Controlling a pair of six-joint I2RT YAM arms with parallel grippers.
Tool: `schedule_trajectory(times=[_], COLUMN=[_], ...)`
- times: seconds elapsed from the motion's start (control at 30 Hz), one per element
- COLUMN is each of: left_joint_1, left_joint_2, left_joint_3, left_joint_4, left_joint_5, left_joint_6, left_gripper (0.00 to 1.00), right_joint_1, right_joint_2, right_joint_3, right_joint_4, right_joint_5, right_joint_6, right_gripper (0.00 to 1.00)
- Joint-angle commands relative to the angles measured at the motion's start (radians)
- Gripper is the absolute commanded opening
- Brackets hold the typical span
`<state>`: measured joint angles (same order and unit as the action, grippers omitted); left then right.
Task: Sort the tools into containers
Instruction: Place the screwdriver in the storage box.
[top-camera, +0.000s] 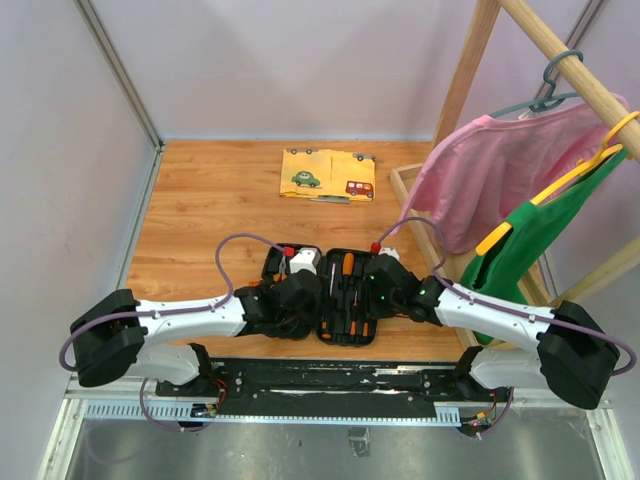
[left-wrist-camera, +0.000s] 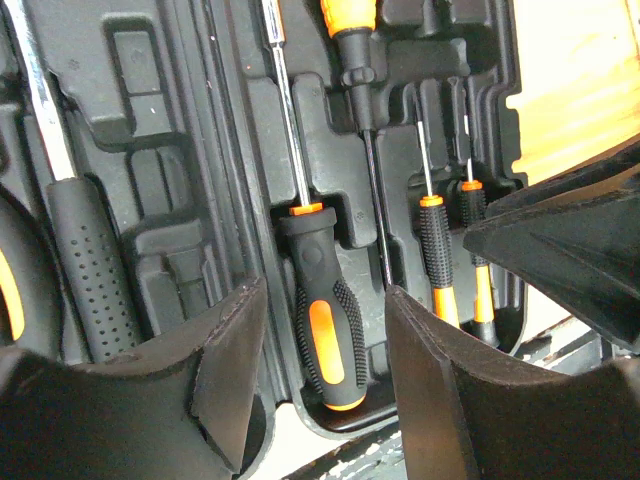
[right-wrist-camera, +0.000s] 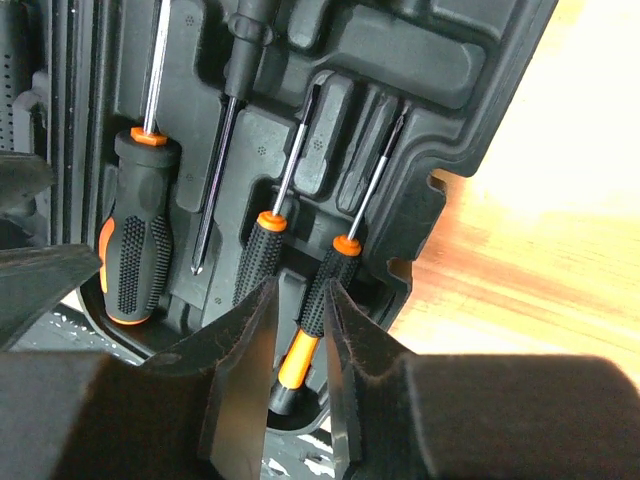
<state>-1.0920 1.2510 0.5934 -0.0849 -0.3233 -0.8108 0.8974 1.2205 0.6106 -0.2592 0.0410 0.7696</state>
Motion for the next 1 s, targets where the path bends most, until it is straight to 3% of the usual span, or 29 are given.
schedule_trajectory(times=[0.0,0.43,0.97], left_joint_1=[-0.013,-0.013,-0.013], left_joint_2=[0.034,-0.026,-0.044], left_joint_3=[0.036,-0.017,-0.052], left_joint_4=[0.048,0.023,0.023], left_joint_5=[0.008,-0.040,-0.025], left_joint_6=[0.000,-0.005,-0.002], left_gripper=[0.55,0.55,0.55], right_joint_1=[0.014,0.025,0.046], right_joint_2=[-0.027,-0.037,0.080], right_joint_3=[-0.022,0.011,0.075], right_joint_4=[0.015,0.037,-0.020], right_joint_5=[-0.059,-0.049,0.005], right_joint_6=[0.049,0.068,0.050], right_gripper=[0.25,0.23,0.23])
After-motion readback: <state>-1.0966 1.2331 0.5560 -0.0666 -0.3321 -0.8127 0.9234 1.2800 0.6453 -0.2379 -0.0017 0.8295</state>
